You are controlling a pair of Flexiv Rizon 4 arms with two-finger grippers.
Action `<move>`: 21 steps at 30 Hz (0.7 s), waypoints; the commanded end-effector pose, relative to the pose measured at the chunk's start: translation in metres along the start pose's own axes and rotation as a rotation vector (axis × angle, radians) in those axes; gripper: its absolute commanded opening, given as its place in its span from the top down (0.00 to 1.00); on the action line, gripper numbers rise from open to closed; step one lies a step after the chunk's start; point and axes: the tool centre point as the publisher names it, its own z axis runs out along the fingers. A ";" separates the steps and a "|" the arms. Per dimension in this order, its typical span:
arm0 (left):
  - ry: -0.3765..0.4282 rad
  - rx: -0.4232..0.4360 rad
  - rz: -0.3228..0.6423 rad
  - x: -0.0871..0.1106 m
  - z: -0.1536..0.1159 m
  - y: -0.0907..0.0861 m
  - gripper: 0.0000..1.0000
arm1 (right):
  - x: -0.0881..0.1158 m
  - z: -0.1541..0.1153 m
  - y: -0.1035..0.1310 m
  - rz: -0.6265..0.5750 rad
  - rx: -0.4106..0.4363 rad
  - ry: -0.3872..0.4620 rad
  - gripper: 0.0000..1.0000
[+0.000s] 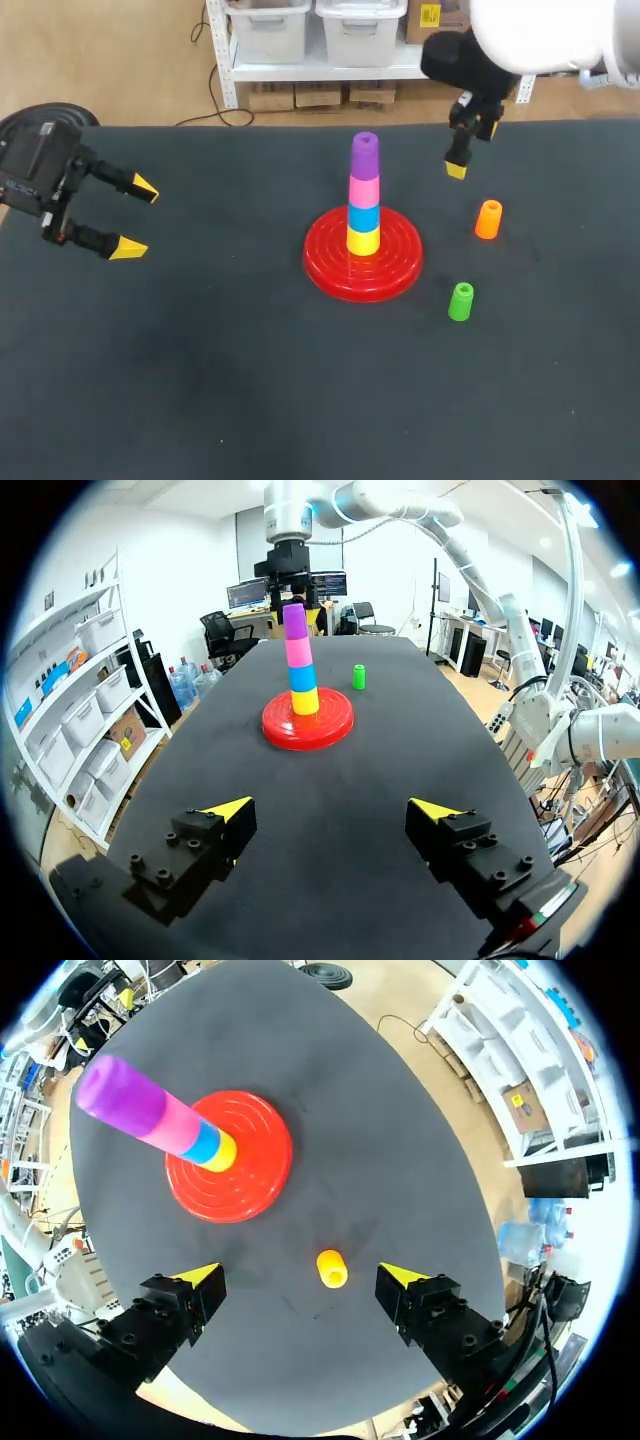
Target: Pick up and stack the cylinders on the red base in this order: pink,purple,orange,green
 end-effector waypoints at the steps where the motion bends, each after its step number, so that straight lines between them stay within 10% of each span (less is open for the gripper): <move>1: -0.002 -0.004 0.004 0.001 0.000 -0.001 0.00 | 0.003 0.013 -0.005 0.002 -0.003 0.004 0.00; 21: -0.002 -0.004 0.004 0.001 0.000 -0.001 0.00 | 0.035 0.048 -0.023 0.034 -0.046 0.044 0.00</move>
